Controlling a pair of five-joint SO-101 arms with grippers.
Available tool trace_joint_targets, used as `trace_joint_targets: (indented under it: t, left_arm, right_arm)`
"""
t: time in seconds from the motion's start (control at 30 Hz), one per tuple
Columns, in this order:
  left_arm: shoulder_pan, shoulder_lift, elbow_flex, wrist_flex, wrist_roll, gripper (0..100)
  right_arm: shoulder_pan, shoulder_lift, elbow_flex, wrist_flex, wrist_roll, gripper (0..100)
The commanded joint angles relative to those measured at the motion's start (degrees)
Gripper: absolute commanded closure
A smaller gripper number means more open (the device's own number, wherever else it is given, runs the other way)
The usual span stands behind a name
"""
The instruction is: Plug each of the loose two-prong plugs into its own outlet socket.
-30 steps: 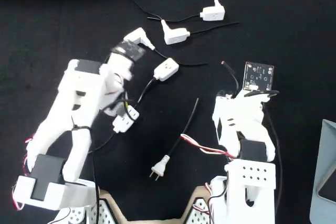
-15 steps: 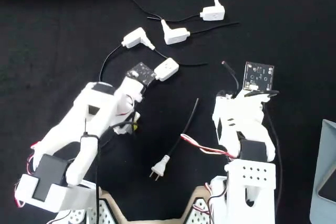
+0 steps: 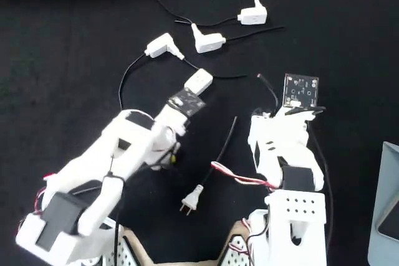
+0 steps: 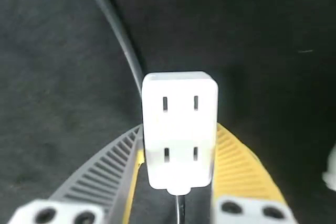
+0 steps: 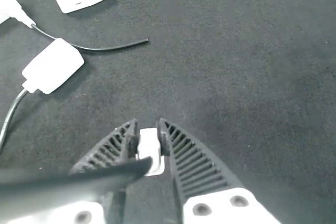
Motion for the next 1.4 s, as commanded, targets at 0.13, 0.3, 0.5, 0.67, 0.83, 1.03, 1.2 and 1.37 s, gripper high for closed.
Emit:
trace_joint_targets:
  t: [0.13,0.3,0.5,0.67,0.83,1.03,1.2,1.37]
  left_arm:
    - [-0.31,-14.86,1.10,6.51,2.02,73]
    - [-6.37,-21.54,2.59,6.59,2.46,72]
    - [-9.19,-30.07,10.33,6.59,0.53,73]
    - [-18.42,-40.97,16.84,6.24,0.62,73]
    - [-28.53,-51.69,22.37,6.24,2.81,73]
    - [-30.73,-58.99,28.35,6.15,5.98,73]
    - [-31.43,-61.36,33.01,4.04,5.89,73]
    - [-33.27,-61.80,33.54,3.78,5.89,73]
  right_arm:
    - [-0.79,-0.40,-0.31,-0.97,0.35,98.7]
    - [-0.97,-0.66,-0.84,-0.70,0.35,98.7]
    - [-5.45,-0.66,-0.84,0.18,0.35,98.7]
    - [-16.09,-0.66,-2.86,3.34,0.26,98.7]
    - [-26.20,-0.31,-3.21,2.73,0.18,98.7]
    - [-37.45,-0.22,0.92,-4.40,0.00,98.7]
    - [-40.62,-0.22,5.76,-11.60,0.35,98.7]
    - [-42.46,-0.13,9.36,-16.26,0.35,98.7]
